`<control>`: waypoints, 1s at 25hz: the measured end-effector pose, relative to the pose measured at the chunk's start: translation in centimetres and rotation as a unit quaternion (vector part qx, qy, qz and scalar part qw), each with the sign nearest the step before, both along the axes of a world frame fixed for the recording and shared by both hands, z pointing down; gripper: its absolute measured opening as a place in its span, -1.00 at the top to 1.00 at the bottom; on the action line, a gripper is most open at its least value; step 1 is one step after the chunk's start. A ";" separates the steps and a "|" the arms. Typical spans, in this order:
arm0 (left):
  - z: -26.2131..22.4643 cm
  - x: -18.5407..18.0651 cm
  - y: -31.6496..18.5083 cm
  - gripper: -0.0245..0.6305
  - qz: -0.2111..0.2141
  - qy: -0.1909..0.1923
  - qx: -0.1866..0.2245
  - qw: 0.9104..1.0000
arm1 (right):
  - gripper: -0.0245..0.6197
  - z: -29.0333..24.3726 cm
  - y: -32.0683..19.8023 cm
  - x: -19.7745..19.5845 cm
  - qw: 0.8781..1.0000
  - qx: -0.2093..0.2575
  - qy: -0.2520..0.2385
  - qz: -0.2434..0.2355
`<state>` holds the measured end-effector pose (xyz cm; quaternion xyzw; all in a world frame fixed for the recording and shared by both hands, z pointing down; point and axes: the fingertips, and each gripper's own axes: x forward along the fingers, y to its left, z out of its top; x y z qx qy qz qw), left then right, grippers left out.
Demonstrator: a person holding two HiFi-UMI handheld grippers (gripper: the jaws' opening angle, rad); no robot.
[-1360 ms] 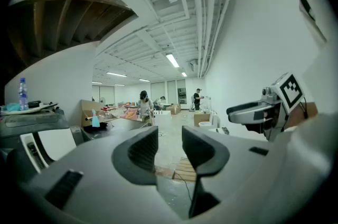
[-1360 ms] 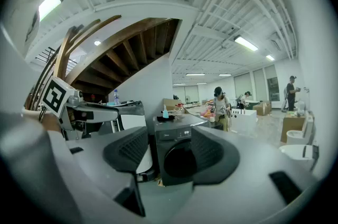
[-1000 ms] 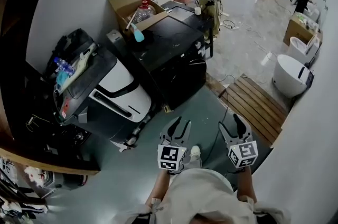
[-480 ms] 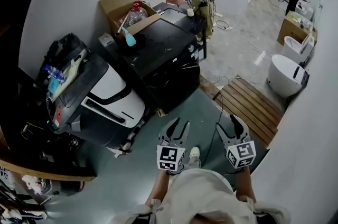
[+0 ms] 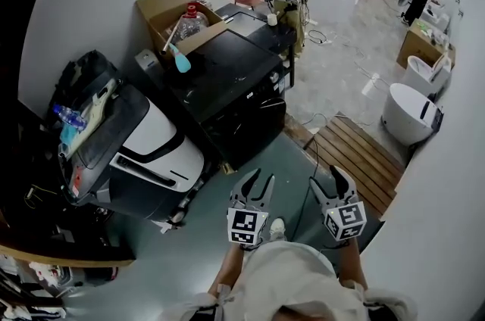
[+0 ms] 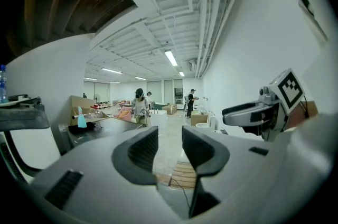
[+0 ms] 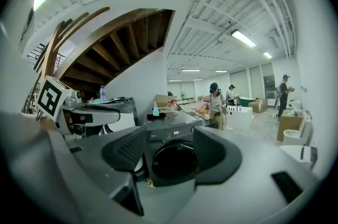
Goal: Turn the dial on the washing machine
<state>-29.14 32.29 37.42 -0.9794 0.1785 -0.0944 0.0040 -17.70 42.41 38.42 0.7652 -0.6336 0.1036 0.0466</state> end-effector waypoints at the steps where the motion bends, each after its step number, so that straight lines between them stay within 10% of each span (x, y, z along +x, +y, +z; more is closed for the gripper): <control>1: 0.0 0.4 -0.7 0.48 0.001 0.000 -0.001 1.000 | 0.06 0.0 -0.7 0.4 1.000 -0.002 -0.001 0.000; 25: 0.8 6.6 -12.7 0.48 0.020 0.001 -0.018 1.000 | 0.07 1.2 -12.5 6.0 0.999 -0.027 -0.010 0.016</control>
